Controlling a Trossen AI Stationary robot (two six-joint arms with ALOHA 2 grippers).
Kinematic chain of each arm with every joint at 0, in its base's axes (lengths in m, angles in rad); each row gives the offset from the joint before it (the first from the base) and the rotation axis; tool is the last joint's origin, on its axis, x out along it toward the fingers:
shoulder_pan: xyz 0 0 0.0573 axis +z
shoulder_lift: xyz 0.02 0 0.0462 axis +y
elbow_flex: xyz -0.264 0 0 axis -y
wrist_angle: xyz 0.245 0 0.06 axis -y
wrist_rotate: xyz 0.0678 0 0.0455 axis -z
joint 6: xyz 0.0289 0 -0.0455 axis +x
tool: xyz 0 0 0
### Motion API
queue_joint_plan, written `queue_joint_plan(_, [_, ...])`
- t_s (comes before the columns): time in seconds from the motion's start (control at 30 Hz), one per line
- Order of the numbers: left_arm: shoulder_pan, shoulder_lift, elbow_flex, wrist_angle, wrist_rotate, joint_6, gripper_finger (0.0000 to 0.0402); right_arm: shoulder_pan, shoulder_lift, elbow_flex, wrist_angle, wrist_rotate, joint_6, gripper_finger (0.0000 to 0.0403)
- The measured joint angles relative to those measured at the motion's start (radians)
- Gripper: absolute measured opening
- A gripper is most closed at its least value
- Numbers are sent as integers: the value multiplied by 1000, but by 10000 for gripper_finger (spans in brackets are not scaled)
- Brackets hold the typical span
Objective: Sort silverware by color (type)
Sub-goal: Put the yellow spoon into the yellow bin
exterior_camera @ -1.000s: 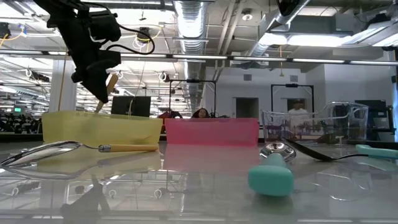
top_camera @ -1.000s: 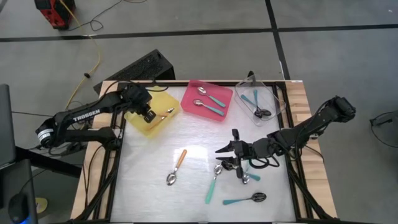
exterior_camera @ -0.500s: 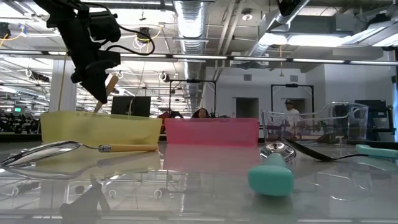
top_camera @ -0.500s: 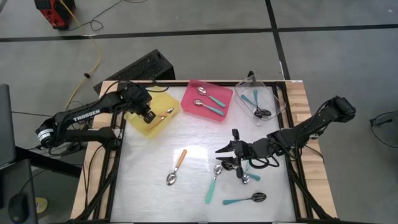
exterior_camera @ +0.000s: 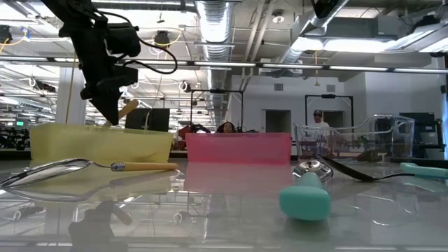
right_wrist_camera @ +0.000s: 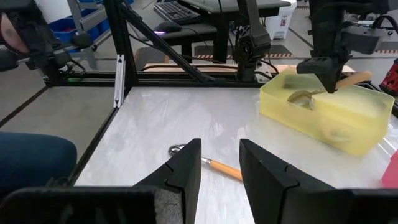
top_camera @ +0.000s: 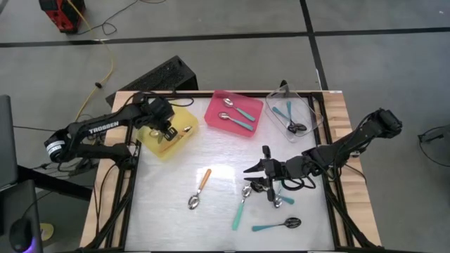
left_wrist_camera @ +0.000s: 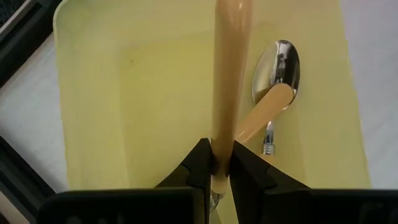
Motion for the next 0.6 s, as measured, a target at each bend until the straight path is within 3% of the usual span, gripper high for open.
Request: queue_joint_plan(0.6, [-23,-23,0,10,36,40,21,0,0,0,-18,0,3,134])
